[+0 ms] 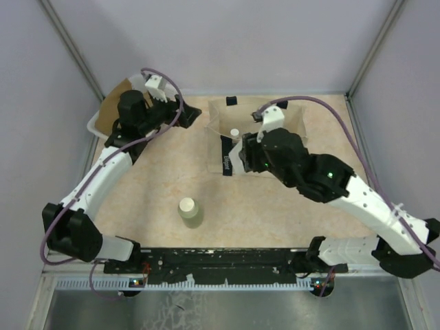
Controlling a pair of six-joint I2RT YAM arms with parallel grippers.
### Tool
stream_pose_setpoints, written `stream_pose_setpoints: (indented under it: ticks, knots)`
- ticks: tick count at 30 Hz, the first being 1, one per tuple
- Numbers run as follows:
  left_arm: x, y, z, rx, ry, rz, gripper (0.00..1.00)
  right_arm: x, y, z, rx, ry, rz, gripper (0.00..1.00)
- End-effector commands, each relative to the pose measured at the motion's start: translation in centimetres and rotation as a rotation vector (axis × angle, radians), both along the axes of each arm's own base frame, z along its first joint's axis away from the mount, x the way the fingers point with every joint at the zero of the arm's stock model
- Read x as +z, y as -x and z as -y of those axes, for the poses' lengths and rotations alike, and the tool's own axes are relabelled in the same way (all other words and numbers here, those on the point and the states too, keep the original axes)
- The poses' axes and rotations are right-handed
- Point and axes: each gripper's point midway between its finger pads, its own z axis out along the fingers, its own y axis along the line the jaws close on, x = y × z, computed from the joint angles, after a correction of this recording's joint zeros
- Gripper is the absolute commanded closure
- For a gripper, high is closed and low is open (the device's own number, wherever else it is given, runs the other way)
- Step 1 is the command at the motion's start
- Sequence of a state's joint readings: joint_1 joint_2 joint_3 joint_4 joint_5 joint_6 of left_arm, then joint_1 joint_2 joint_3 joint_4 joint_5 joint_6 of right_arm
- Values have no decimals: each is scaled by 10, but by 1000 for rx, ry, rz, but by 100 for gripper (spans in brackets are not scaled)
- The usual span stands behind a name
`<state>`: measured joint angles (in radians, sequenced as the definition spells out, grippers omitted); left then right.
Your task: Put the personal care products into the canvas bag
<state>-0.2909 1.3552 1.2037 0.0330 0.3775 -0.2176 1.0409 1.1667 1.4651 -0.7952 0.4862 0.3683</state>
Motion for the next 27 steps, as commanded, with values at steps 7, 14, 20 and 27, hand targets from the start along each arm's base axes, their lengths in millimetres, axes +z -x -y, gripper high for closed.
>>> stream_pose_setpoints:
  ticks: [7,14,20,27]
  knots:
    - [-4,-9,93,-127,-98,36,1,40,-3,59,-211,-28,107,100]
    - [-52,-24,97,-47,-238,-64,1,42,-1,71,-248,-22,114,100]
    - [-82,-33,69,97,-341,-111,1,41,0,79,-269,-19,116,100]
    - [-87,-33,71,71,-363,-113,45,42,-1,82,-282,-11,122,100]
